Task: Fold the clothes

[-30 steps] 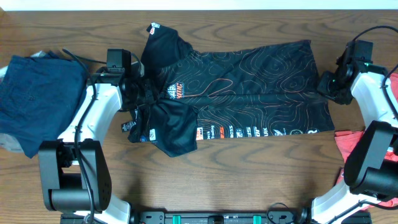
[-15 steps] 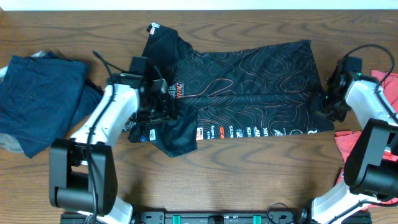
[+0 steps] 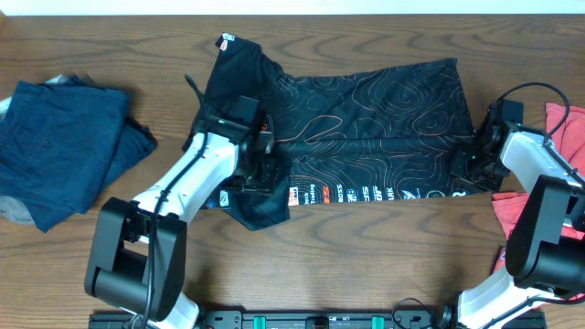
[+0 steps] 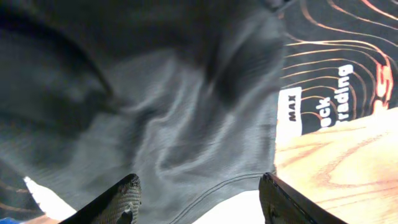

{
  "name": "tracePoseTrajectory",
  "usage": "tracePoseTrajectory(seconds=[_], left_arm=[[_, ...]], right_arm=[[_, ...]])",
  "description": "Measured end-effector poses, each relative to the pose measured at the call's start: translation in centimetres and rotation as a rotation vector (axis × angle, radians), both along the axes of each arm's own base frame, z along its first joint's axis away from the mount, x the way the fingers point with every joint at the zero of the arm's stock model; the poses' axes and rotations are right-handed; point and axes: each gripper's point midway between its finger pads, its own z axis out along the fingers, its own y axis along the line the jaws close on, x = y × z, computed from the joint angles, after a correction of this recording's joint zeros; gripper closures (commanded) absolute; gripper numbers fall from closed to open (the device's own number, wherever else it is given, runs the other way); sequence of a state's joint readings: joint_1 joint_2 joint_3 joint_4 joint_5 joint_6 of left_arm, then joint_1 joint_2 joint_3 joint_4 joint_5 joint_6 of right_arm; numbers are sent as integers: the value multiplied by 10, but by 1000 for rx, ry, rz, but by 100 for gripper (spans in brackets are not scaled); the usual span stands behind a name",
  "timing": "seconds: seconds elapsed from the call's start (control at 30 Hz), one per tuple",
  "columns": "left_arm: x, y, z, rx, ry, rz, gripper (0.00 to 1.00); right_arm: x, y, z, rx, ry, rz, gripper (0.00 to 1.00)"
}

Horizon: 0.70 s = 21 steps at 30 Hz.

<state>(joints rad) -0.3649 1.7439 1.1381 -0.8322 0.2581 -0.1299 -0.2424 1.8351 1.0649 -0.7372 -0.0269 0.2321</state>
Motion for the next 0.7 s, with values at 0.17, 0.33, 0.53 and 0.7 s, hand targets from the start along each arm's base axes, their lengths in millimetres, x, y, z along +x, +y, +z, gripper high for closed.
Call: tracePoseTrajectory(seconds=[0.17,0.33,0.53,0.7], left_arm=[[-6,-18,-6,-4,-18,-61,37],[-14,-36,-21,1,-5,-124,38],[-24,-48,-41,21,35,-166,93],[-25,-40,-43,65,34,-171,94]], right_arm=[[0,0,0,0,0,0,75],[0,0,0,0,0,0,74],[0,0,0,0,0,0,75],[0,0,0,0,0,3,75]])
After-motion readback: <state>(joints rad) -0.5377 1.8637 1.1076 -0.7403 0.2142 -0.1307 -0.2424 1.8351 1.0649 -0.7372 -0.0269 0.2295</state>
